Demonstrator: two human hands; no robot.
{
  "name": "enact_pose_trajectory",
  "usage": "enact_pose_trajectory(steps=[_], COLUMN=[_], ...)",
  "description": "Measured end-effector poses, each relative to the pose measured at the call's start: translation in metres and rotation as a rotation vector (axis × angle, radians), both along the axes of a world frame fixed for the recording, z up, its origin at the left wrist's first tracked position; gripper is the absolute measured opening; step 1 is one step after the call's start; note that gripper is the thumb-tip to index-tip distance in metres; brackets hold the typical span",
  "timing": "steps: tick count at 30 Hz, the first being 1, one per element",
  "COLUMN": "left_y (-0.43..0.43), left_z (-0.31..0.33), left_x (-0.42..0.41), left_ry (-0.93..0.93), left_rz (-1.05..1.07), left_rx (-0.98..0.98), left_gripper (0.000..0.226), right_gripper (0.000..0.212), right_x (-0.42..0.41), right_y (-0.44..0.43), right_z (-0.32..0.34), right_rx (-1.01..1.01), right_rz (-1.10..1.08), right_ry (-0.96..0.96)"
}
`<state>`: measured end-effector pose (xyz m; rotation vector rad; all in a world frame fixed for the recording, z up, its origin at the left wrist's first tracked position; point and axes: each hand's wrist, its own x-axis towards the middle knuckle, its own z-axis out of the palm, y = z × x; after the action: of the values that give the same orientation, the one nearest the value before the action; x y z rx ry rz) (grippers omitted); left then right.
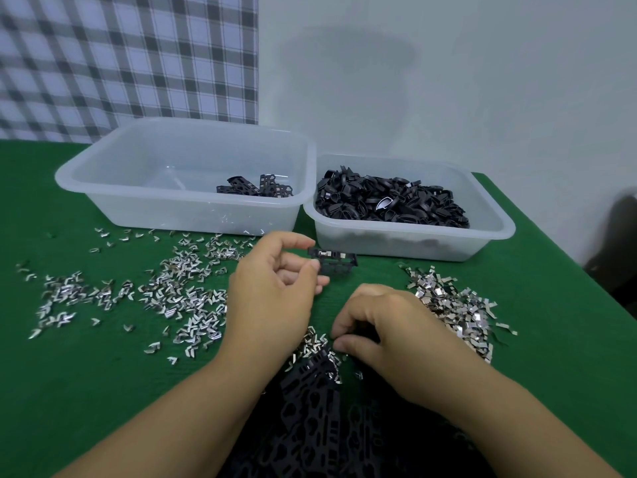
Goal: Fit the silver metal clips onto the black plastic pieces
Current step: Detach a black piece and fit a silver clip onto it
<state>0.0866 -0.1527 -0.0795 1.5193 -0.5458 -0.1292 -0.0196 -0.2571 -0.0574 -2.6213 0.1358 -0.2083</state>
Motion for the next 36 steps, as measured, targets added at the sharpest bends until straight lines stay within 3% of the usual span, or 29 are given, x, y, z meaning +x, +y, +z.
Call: enact_pose_trajectory(steps=[4, 11, 16, 21, 28, 34, 36], left_y=[0.000, 0.001, 0.001, 0.002, 0.002, 0.001, 0.001], left_z=[0.001, 0.002, 0.004, 0.005, 0.007, 0.005, 0.005], left_x=[-0.001, -0.004, -0.006, -0.007, -0.008, -0.010, -0.010], left_ry=[0.021, 0.035, 0.053, 0.068, 0.080, 0.105, 0.106], left_rz=[-0.020, -0.099, -0.154, -0.185, -0.208, -0.230, -0.243], left_rx=[-0.023, -0.044, -0.043, -0.048, -0.054, -0.061, -0.053], left_gripper=[0.030, 0.030, 0.027, 0.027, 0.028, 0.023, 0.022], right_gripper=[0.009, 0.017, 0.020, 0.015, 0.032, 0.015, 0.013], right_x=[-0.003, -0.004, -0.005, -0.007, -0.008, -0.005, -0.005], right_y=[-0.002, -0.005, -0.006, -0.007, -0.011, -0.012, -0.013], right_z=[-0.001, 0.001, 0.003, 0.004, 0.002, -0.002, -0.004], right_rx=[0.063, 0.609, 0.699, 0.631, 0.392, 0.034, 0.011], right_rz=[-0.065, -0.233, -0.237, -0.299, -0.335, -0.331, -0.317], right_ry=[-0.071, -0.386, -0.474, -0.547, -0.573, -0.657, -0.658])
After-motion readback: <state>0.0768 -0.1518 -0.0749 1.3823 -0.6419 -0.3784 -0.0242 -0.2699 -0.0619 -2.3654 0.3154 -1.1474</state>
